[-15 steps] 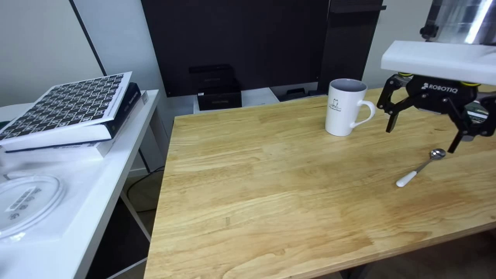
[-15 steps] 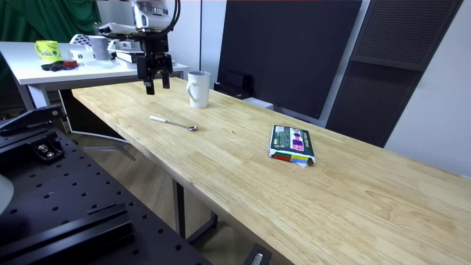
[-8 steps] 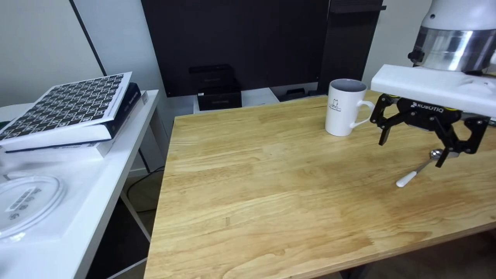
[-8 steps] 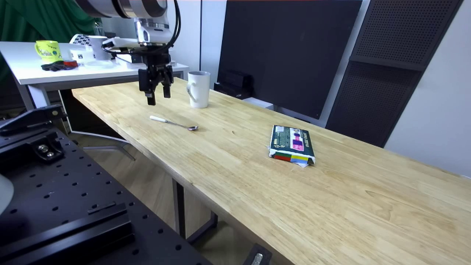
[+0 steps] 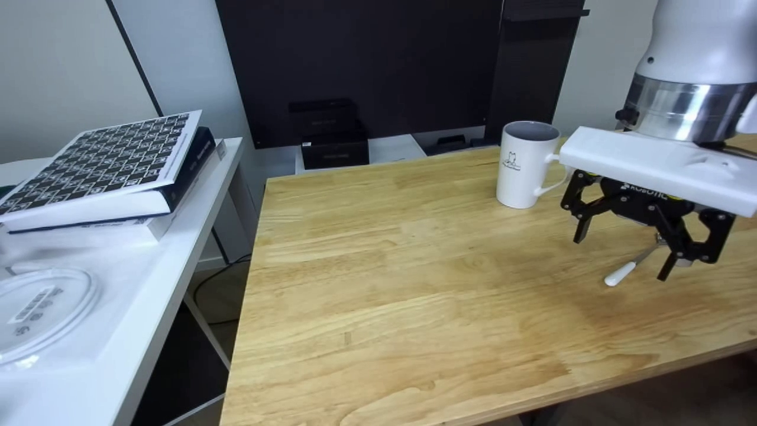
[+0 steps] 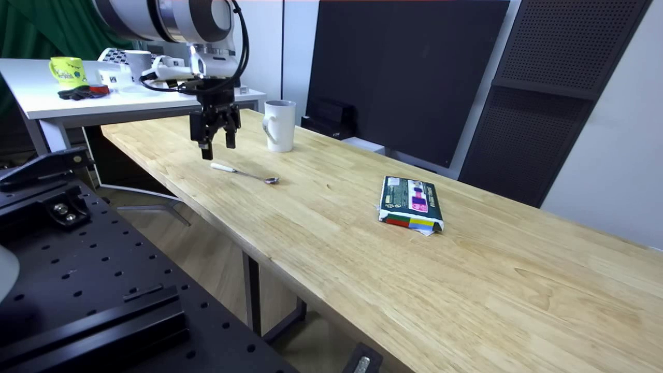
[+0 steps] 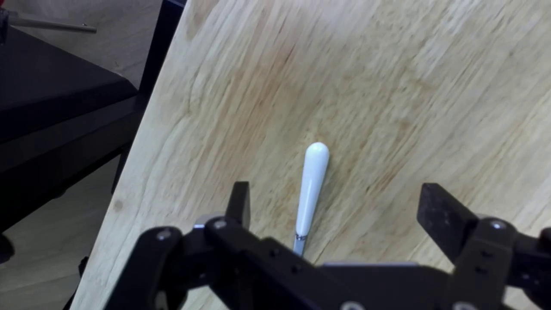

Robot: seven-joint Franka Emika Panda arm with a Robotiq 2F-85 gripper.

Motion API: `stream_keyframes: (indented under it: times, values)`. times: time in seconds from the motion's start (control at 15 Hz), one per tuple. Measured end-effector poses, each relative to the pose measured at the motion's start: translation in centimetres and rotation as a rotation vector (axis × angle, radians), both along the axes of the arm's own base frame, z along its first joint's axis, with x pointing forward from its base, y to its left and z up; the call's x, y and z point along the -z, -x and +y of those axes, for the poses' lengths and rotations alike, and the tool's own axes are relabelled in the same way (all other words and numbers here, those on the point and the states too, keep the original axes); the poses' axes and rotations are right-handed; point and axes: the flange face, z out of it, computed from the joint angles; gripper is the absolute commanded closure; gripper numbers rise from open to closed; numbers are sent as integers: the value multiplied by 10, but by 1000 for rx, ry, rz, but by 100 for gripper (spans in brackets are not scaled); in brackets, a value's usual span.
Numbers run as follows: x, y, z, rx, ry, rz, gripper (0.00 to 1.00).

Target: Put the spoon in the mug

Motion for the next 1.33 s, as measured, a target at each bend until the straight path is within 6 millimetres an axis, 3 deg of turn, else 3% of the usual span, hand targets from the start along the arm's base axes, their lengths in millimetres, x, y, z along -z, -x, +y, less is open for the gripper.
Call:
stream_keyframes:
  times: [0.33,0.47,1.13,1.2,1.33]
  values:
    - [13,4,2,-5,-19,-5,0]
    - [17,5,1,-6,-25,-6,26]
    - [20,2,0,-8,-28,-14,95]
    - [20,1,1,-5,-29,-15,100]
    - [20,0,0,-1,-27,-16,96]
